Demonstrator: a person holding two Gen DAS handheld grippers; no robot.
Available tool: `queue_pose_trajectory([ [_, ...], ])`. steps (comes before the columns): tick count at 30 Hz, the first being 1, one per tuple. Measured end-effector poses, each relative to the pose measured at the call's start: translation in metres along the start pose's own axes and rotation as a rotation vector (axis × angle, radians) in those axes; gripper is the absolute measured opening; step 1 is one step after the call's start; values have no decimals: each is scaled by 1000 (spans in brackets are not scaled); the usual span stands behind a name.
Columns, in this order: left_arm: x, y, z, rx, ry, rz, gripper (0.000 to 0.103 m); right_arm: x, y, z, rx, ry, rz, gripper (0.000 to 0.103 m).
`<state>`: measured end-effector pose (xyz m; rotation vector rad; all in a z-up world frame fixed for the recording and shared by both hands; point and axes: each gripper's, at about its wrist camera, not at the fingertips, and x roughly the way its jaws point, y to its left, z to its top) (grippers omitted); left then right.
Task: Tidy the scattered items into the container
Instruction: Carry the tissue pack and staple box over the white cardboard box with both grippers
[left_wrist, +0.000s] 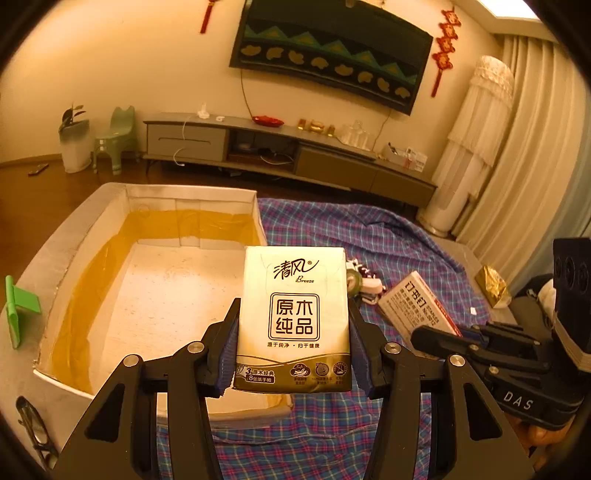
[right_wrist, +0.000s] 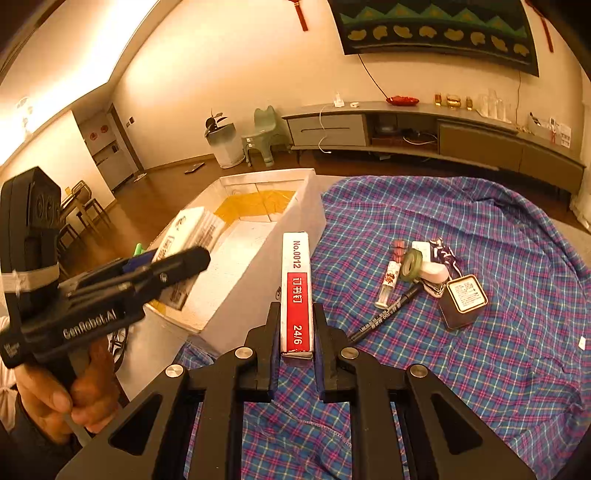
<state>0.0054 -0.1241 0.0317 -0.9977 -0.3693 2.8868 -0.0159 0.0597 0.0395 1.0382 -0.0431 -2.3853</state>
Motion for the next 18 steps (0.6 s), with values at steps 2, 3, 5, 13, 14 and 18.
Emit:
queue_pose_trajectory([
  [2, -1, 5, 3, -14, -6, -2, 53, -1, 4, 0, -2, -4, -2, 16],
  [3, -1, 7, 4, -20, -8, -1, 53, -2, 6, 0, 1, -5, 0, 16],
  [5, -1, 12, 4, -31, -11, -1, 53, 0, 9, -1, 7, -4, 6, 16],
  [13, -6, 28, 8, -68, -29, -4, 53, 16, 33, 4, -3, 16, 32, 16],
  [14, -7, 31, 9, -73, -35, -3, 53, 17, 37, 6, -7, 15, 34, 16],
  [18, -7, 44, 13, -103, -48, 2, 53, 19, 52, 13, -30, 10, 41, 16],
])
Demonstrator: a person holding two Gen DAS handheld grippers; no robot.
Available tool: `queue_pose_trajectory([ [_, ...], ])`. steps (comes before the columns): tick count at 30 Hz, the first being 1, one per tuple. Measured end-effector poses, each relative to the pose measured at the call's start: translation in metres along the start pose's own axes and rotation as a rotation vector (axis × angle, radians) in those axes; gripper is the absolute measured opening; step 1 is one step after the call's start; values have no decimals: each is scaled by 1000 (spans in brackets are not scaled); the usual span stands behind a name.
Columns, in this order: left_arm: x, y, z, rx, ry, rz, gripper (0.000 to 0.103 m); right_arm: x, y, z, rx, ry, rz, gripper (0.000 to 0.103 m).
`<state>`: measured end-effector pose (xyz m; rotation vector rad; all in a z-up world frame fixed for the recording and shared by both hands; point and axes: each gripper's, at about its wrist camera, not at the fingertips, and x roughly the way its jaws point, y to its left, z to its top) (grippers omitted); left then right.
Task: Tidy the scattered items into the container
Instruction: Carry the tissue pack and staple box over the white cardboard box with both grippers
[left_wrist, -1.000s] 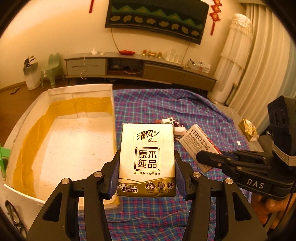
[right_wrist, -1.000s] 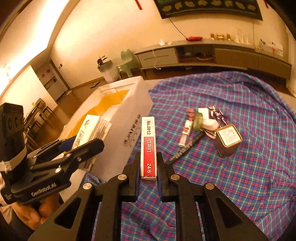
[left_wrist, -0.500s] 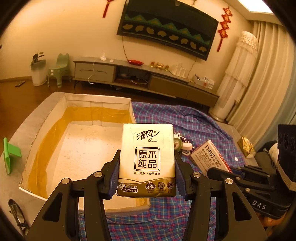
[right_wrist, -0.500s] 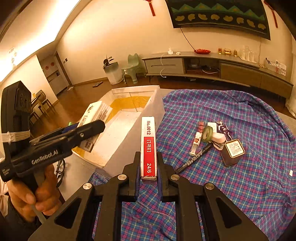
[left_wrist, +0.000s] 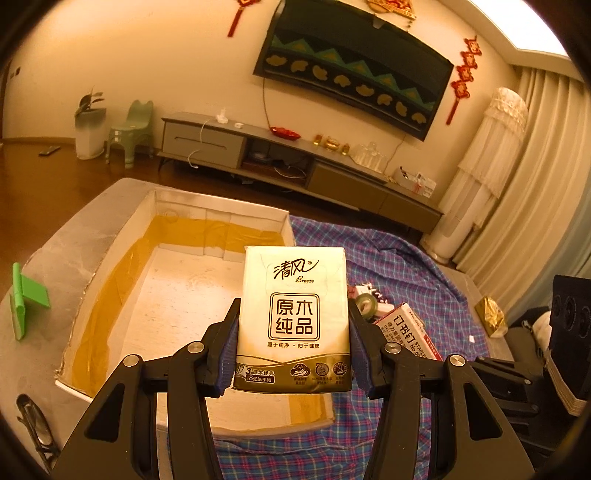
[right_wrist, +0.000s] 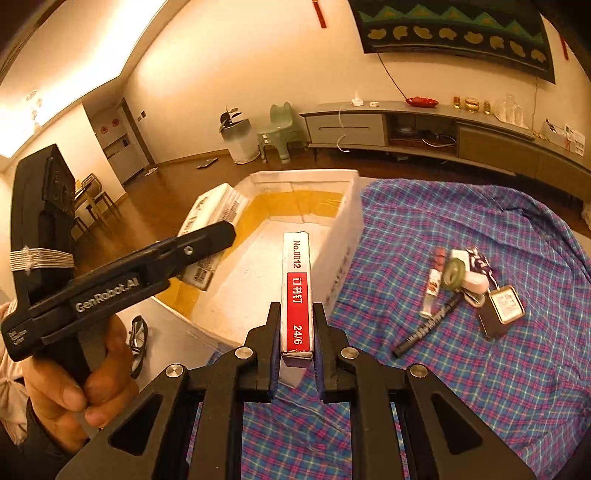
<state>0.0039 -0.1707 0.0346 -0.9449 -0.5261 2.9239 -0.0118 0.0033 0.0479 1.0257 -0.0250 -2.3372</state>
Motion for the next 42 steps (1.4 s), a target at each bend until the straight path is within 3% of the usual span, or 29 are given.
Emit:
queue_pose_trajectory([
  [12, 15, 39, 8, -75, 1, 21, 53, 31, 23, 14, -40, 35, 11, 16],
  [28, 5, 79, 23, -154, -22, 24, 53, 83, 65, 46, -91, 63, 68, 16],
  [42, 19, 91, 32, -150, 9, 53, 53, 115, 41, 71, -33, 109, 77, 16],
])
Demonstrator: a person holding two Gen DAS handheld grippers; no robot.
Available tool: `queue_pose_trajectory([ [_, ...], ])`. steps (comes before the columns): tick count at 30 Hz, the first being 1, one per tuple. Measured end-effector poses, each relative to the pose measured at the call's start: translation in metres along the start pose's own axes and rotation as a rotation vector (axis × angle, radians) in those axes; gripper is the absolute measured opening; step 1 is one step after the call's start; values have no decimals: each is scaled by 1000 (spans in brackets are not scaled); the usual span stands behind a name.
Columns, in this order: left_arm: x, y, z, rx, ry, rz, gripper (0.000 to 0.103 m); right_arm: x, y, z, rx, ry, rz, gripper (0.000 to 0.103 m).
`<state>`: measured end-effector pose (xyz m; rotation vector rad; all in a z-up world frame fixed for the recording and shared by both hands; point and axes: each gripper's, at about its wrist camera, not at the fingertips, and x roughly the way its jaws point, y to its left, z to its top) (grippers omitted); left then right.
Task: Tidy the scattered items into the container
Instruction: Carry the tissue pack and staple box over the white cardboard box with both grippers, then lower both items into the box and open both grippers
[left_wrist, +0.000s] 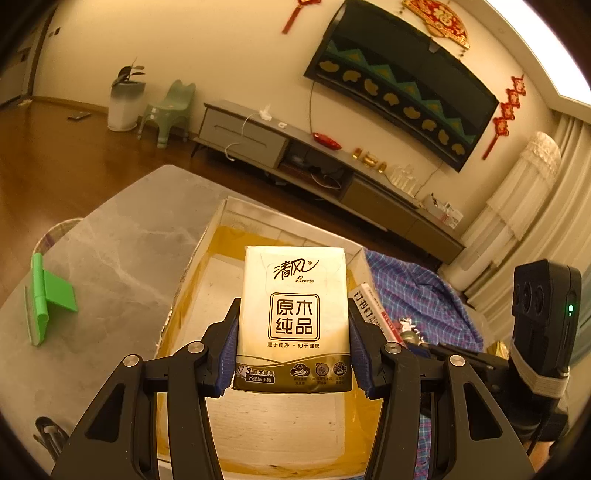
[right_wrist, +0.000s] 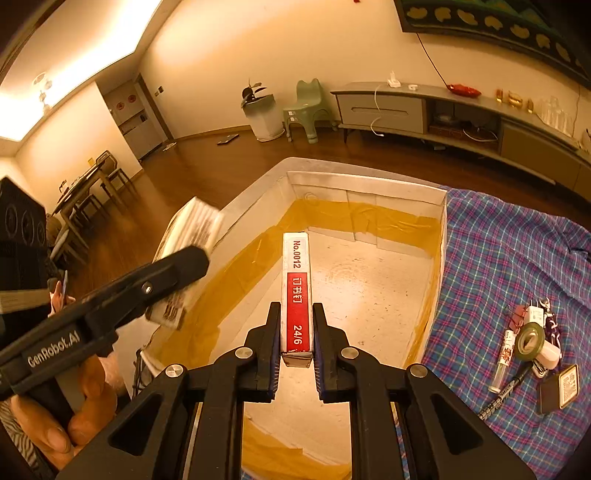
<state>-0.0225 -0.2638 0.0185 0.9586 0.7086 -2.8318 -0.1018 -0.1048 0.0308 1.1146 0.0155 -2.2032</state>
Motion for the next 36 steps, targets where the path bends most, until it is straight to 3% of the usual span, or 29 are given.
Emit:
queue_pose_trajectory([
  [12, 37, -16, -9, 56, 93, 60, 53, 21, -33, 26, 38, 62, -21, 16],
  [20, 51, -21, -1, 100, 108, 115, 53, 31, -36, 46, 2, 90, -57, 16],
  [36, 81, 0, 40, -19, 122, 96, 53, 58, -35, 68, -40, 139, -80, 16],
])
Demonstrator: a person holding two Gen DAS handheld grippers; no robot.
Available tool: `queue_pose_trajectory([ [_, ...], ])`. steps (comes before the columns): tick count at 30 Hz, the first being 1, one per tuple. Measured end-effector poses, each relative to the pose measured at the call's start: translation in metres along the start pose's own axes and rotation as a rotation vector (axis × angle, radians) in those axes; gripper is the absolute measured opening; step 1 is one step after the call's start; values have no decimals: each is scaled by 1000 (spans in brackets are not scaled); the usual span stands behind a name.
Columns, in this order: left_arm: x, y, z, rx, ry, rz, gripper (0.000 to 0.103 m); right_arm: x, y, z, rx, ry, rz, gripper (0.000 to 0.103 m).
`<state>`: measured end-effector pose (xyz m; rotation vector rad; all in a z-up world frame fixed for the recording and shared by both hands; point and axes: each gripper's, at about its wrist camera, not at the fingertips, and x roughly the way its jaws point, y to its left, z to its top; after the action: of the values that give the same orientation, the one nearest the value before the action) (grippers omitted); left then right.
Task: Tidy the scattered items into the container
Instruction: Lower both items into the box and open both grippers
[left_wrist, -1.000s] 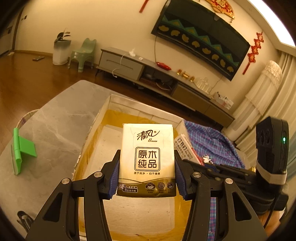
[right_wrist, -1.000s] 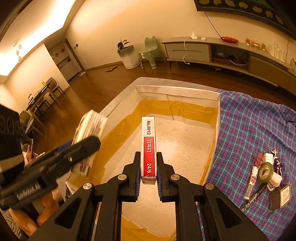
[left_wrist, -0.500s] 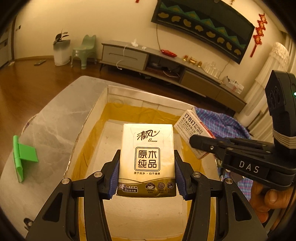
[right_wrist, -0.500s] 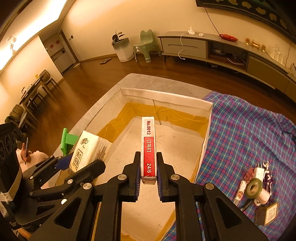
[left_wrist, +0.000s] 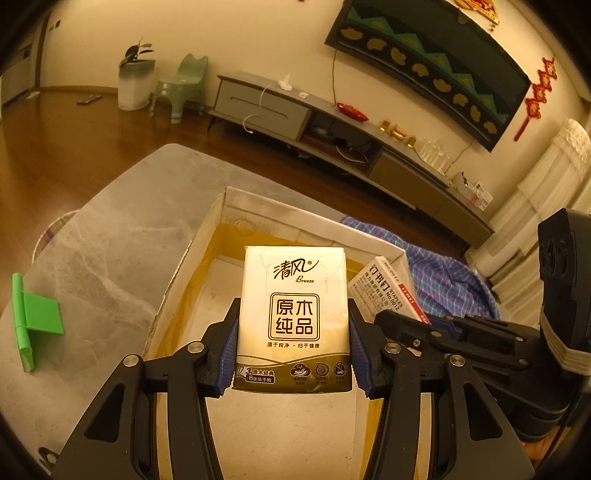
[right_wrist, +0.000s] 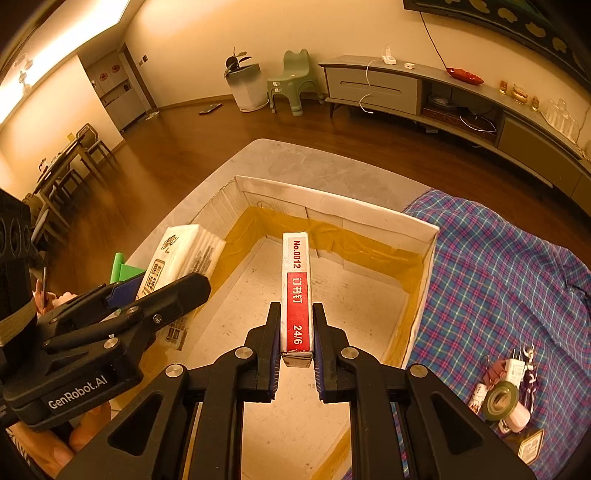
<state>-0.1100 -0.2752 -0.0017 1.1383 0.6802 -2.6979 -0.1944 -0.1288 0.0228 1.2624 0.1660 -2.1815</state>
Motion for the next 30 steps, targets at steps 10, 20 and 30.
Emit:
queue_pose_trajectory([
  [10, 32, -2, 10, -26, 57, 12, 53, 13, -13, 10, 17, 47, -11, 16],
  [20, 59, -3, 11, -29, 104, 39, 54, 30, -19, 10, -25, 104, -44, 16],
  [30, 80, 13, 11, -96, 145, 70, 54, 43, -8, 13, -93, 129, -63, 16],
])
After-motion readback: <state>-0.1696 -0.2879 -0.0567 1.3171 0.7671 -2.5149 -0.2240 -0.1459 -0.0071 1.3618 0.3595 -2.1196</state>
